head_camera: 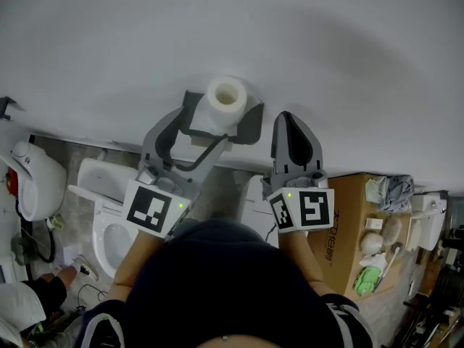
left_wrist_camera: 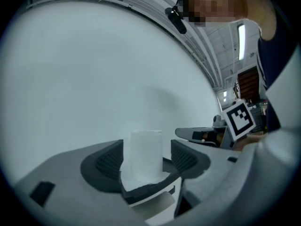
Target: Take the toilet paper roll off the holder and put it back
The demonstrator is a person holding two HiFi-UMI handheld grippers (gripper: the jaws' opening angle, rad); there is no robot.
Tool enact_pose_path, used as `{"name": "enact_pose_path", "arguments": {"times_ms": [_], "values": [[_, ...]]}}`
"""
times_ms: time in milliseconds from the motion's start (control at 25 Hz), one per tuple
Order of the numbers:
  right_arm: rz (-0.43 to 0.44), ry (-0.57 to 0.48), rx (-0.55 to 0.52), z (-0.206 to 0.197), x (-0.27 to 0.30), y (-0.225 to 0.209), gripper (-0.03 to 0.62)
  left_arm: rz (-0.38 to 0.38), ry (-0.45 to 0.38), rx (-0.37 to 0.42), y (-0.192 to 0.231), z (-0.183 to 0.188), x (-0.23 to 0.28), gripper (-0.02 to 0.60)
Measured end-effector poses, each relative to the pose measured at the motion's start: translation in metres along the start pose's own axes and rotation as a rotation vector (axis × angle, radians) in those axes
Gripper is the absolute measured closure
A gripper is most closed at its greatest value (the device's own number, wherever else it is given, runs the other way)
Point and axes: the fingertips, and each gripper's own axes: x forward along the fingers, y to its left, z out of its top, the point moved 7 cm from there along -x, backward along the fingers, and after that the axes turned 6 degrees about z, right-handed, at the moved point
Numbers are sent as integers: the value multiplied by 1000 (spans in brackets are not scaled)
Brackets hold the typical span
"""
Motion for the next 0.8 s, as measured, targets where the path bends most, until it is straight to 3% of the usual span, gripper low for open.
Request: {"name": "enact_pose_path", "arguments": {"times_ms": [360,600,800], "values": [[45,-15,11,-2,11,-12,577,-12,37,15,0,3,18,281],[40,-13,25,-5,11,-13,577,-59,68,26,3,5,30,219],[15,-24,29,-4,9,-14,577,-94,100,51,5,8,45,216]]}}
